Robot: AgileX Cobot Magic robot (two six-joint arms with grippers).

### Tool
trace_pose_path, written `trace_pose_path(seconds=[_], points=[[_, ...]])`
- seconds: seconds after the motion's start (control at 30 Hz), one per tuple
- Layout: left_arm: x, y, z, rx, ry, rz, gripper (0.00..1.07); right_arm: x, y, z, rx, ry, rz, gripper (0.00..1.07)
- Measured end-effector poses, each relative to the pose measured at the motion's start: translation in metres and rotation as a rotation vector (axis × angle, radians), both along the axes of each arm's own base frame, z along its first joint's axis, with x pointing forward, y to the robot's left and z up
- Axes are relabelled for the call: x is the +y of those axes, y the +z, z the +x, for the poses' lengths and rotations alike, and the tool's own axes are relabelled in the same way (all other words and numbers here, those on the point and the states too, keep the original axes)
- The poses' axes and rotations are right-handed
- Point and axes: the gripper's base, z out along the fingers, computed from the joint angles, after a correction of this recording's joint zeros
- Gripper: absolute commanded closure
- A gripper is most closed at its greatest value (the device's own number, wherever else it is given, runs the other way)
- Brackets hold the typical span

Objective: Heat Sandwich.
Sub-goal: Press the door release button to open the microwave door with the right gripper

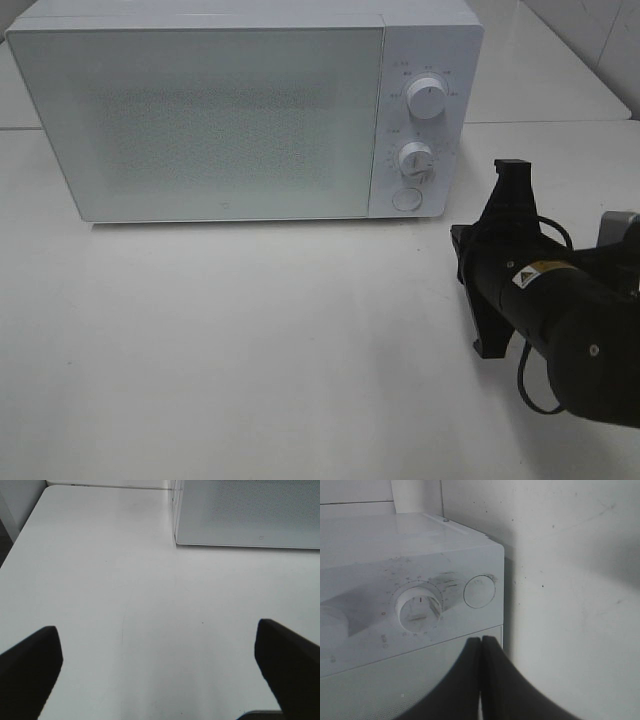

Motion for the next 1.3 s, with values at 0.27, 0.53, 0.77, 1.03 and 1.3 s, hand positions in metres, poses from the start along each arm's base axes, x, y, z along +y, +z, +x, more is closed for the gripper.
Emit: trace_pose_path(seconds=[0.27, 0.53, 0.77, 1.03, 1.3], points=[[0.000, 0.000, 0.000, 0.000, 0.000, 0.000, 0.07, 0.005, -0.005, 0.025, 0.007, 0.006, 0.000, 1.07], [0.000, 0.000, 0.000, 0.000, 0.000, 0.000, 0.07, 0.022, -0.021, 0.045, 0.025, 0.002, 0.013, 1.07], [0.000, 0.000, 0.000, 0.000, 0.000, 0.000, 0.07, 0.036, -0.031, 0.069, 0.009, -0.005, 0.027, 1.07], [0.000, 0.000, 0.000, 0.000, 0.000, 0.000, 0.07, 0.033, -0.037, 0.090, 0.007, -0.043, 0.034, 1.07], [0.000, 0.000, 0.000, 0.000, 0.000, 0.000, 0.07, 0.029, -0.043, 0.108, 0.032, -0.053, 0.034, 1.07]])
